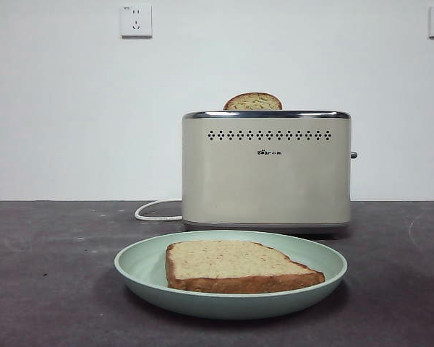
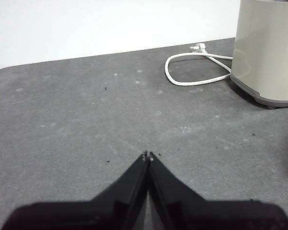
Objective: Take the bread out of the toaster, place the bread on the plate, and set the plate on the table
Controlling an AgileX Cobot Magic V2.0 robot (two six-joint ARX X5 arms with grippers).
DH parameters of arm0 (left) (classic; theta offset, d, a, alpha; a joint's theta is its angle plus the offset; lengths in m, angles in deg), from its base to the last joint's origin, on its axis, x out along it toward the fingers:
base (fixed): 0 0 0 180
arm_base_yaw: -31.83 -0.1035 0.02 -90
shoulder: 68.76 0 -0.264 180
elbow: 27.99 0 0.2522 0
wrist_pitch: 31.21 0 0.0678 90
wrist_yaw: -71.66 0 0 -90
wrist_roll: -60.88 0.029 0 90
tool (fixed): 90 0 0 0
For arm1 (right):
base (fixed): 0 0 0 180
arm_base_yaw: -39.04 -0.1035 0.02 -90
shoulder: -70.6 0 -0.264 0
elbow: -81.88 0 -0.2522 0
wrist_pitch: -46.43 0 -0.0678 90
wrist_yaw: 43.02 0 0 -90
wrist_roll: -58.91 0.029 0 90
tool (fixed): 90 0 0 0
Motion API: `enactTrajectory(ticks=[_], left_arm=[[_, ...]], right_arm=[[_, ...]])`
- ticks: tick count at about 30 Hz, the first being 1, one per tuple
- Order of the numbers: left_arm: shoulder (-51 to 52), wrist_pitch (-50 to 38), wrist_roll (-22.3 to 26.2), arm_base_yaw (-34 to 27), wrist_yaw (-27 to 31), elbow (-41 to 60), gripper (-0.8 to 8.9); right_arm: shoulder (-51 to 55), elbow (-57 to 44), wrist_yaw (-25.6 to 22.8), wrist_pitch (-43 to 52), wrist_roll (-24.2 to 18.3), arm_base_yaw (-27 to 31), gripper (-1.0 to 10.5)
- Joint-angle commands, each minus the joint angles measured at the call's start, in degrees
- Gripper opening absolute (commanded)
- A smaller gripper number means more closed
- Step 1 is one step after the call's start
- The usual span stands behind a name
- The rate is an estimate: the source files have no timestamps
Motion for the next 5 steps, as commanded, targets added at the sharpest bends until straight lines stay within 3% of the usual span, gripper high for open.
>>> enactTrajectory(ticks=[1,5], left_arm=[[0.15,-0.28,-0.46,-0.13,0.04,0.66,-0.04],[0.15,-0.28,-0.46,-0.13,0.04,0.66,-0.04]], right_arm=[[-0.04,-0.61,-0.02,-0.2,0.15,-0.09,0.0],[-0.04,-0.61,-0.02,-0.2,0.15,-0.09,0.0]])
